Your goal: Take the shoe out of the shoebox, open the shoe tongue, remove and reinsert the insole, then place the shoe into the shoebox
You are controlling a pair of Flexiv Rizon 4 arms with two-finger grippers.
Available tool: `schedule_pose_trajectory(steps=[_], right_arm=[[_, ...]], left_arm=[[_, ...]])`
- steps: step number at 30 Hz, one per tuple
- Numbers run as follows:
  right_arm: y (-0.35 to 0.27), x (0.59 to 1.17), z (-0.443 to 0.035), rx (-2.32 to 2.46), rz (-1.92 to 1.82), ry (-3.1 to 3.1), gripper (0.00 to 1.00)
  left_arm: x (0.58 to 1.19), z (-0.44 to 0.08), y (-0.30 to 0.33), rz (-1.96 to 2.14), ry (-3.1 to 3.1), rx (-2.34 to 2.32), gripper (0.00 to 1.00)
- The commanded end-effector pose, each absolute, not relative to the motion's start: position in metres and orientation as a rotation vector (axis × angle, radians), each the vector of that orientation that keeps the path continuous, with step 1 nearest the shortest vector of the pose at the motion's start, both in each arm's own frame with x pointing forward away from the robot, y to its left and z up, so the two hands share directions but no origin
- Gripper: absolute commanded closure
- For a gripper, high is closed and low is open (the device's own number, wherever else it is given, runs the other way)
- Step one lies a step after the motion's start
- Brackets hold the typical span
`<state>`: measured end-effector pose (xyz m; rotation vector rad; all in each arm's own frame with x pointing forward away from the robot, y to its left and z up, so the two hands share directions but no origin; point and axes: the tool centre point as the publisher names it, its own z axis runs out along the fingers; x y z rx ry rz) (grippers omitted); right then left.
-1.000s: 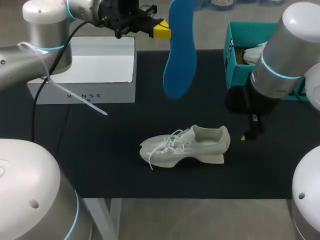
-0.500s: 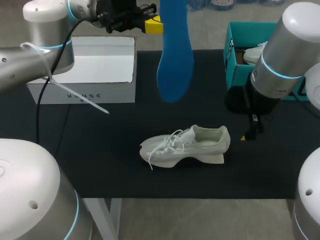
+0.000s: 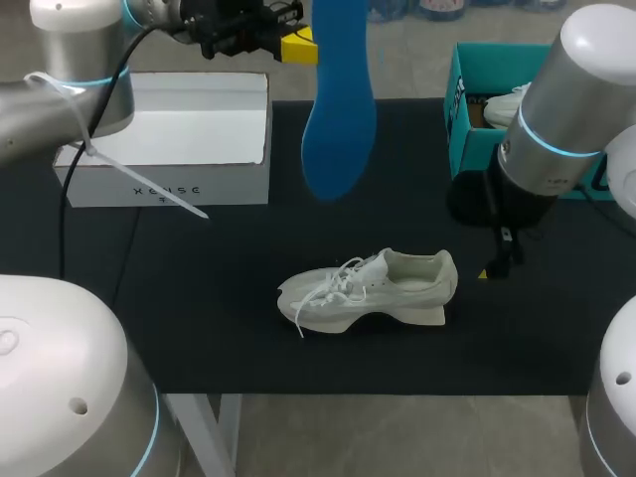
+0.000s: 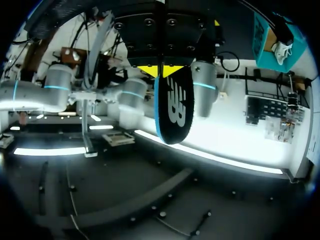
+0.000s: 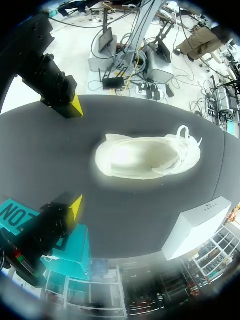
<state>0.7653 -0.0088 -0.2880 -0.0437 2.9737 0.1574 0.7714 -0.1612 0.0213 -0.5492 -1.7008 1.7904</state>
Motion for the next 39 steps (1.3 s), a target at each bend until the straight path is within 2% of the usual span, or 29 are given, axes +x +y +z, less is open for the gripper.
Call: schedule_pose_trajectory(steps=[1,7,23,39], right_arm=[[-0.01,0.764,-0.288,-0.045,0.159,2.971,0.0],[-0.01,0.764,-0.288,-0.045,0.159,2.971,0.0],[0.049,0.793,-0.307,0.037,0.198,3.009,0.0],[0.063,0.811,-0.354,0.089,0.281,3.041,0.0]], left_arm=[[0.77,0.021,-0.161,1.793,-1.702,-0.547,1.0],[0.77,0.021,-0.161,1.793,-1.702,-0.547,1.0],[0.77,0.021,-0.161,1.793,-1.702,-0.547,1.0],[0.77,0.021,-0.161,1.793,-1.702,-0.547,1.0]])
